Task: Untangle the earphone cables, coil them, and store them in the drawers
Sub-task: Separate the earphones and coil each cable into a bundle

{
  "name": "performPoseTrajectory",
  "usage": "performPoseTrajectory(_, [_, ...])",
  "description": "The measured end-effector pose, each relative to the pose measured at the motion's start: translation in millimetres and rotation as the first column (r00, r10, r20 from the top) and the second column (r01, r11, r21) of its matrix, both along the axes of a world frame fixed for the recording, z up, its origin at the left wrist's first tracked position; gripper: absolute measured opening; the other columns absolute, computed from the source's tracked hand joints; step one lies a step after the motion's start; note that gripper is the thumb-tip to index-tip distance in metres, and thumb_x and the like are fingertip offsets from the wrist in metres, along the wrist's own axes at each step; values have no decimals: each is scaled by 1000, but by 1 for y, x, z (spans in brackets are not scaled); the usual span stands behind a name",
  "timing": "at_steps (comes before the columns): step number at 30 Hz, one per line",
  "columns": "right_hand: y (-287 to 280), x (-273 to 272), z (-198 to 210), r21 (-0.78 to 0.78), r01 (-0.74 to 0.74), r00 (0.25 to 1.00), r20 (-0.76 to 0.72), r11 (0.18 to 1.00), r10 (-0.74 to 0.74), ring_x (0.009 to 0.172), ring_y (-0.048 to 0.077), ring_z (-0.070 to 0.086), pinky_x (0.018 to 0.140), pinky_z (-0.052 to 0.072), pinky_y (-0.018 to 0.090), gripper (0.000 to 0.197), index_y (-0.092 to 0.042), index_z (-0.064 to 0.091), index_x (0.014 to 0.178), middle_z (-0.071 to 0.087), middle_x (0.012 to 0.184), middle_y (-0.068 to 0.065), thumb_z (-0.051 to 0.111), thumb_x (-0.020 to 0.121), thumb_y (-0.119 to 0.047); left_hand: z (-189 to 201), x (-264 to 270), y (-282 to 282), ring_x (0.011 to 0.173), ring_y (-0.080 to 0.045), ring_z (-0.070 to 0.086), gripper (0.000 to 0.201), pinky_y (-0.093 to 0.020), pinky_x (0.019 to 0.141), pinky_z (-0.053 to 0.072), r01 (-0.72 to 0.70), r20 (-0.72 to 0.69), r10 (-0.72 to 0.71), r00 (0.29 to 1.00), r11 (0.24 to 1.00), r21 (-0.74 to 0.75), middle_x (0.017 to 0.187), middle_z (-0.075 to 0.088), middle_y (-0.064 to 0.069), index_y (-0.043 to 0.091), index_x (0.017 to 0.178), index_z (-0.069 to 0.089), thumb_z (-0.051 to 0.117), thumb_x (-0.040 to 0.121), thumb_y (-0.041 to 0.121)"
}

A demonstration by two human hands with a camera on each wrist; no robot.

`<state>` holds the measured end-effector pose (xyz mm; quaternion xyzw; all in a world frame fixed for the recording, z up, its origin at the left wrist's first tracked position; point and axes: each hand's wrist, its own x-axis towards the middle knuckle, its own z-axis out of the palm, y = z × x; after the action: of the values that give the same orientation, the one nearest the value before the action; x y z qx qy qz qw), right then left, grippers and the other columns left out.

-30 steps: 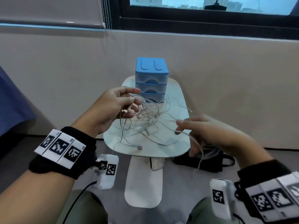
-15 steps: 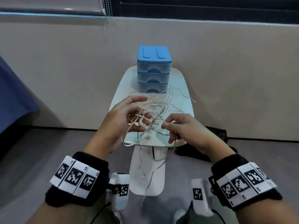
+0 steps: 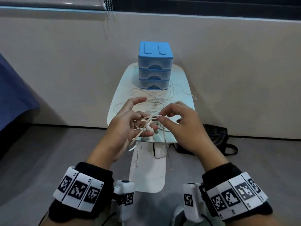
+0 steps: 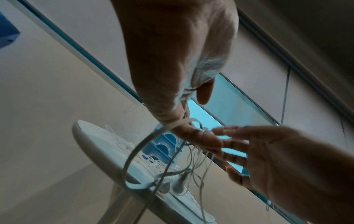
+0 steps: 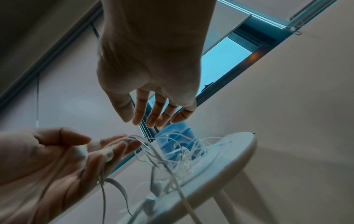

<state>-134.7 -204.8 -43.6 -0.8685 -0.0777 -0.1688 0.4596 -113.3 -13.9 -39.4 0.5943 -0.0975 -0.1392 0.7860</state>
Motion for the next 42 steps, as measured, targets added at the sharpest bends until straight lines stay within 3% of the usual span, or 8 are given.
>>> performPoseTrajectory(3, [-2,-2,12,58,-14,999,31,998,12,99,6,61,76,40,8,12,-29,72,94,65,100,-13,74,89,-18,3,-1,0,86,-39,72,54,-39,66,62,14,33,-16,999,998,58,107,62,-22,30,141,52,29,102,2])
performPoseTrajectory(8, [7,5,36,-133,-139,988,40,981,146,93,4,61,73,42,10,2,-26,77,89,64,93,-11,76,90,-25,22,-6,-7,89,-40,72,55,-43,69,60,118,66,-130,989,978,170,117,72,-19,51,150,36,31,98,70])
performPoseTrajectory(13, [12,13,44,-404,-129,987,37,906,157,92,17,57,82,51,41,4,-24,76,91,55,95,-7,76,87,-24,37,-2,-12,78,-28,72,60,-54,74,62,113,126,-141,982,971,212,121,70,-19,60,150,28,29,93,78])
performPoseTrajectory(17, [13,16,46,-551,-87,996,-38,830,79,109,20,52,94,47,49,20,-28,75,108,51,107,-7,74,90,-34,37,3,-12,76,-33,71,59,-60,79,61,91,156,-136,978,959,267,127,65,-12,65,148,26,32,92,82])
performPoseTrajectory(29, [4,23,45,-383,-124,989,-127,915,81,92,11,54,84,47,34,18,-34,57,84,54,101,-9,69,92,-24,36,14,-15,62,-17,58,53,-28,58,51,-3,385,-158,909,923,385,126,61,-7,57,155,11,32,113,33])
performPoseTrajectory(33, [4,29,48,-3,-160,963,-220,987,156,91,12,66,84,54,34,20,-25,61,87,70,97,-3,67,88,-7,41,20,-19,61,-20,57,57,-31,57,47,-47,473,-167,865,912,409,119,57,-9,73,146,5,34,103,50])
performPoseTrajectory(37, [7,34,64,333,-147,914,-313,931,257,73,8,67,61,46,12,9,-15,57,94,70,84,5,56,100,-9,46,27,-19,60,-18,56,72,-29,59,48,-97,533,-174,828,892,442,124,54,-1,81,139,3,42,97,36])
performPoseTrajectory(42, [11,48,64,373,-40,861,-457,927,221,62,13,57,71,38,35,13,-21,61,91,61,59,-7,55,102,-22,49,35,-13,49,-8,45,105,-23,58,46,-182,656,-266,706,828,531,130,50,2,56,155,2,59,82,8])
